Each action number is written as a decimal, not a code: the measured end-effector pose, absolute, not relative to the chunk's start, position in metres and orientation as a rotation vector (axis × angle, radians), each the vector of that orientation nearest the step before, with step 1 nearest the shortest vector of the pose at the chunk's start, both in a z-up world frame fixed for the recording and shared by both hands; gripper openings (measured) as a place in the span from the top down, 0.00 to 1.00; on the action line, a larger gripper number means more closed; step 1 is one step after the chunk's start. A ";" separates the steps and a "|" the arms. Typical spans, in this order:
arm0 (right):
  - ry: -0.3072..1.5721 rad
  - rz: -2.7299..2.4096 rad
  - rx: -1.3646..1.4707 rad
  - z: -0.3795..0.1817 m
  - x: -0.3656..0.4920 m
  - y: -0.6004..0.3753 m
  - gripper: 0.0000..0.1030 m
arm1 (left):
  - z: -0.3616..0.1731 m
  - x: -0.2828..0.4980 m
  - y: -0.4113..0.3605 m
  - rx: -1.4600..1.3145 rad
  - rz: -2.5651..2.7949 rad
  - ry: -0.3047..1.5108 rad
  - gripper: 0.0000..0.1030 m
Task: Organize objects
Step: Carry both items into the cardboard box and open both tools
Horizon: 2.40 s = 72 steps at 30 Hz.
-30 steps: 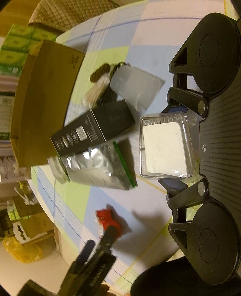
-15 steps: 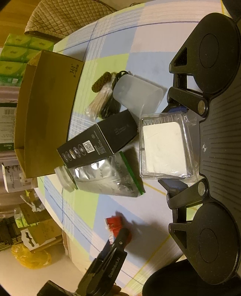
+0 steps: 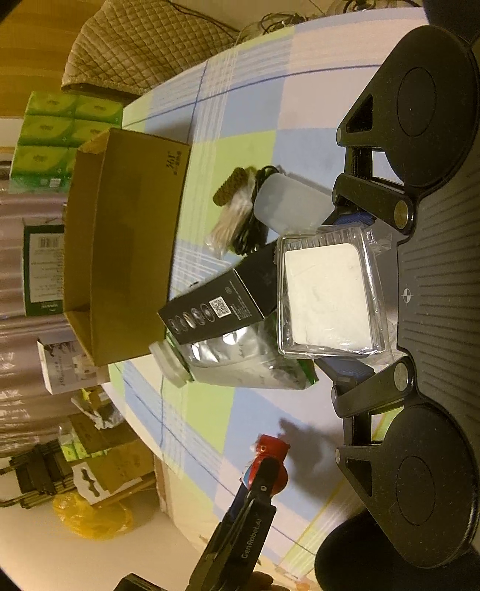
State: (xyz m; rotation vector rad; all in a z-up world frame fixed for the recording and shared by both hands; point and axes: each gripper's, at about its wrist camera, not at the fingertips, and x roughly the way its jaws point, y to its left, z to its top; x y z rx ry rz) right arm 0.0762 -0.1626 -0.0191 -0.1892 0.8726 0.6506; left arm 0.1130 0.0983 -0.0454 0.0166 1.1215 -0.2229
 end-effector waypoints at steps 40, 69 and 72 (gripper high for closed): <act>0.852 0.575 -0.050 0.066 0.395 -0.119 0.40 | 0.087 0.370 0.048 -0.082 -0.190 0.843 0.62; 0.882 0.568 0.011 0.031 0.425 -0.112 0.36 | 0.044 0.399 0.062 -0.110 -0.124 0.871 0.45; 0.860 0.553 0.033 0.036 0.423 -0.115 0.30 | 0.047 0.393 0.067 -0.115 -0.113 0.860 0.42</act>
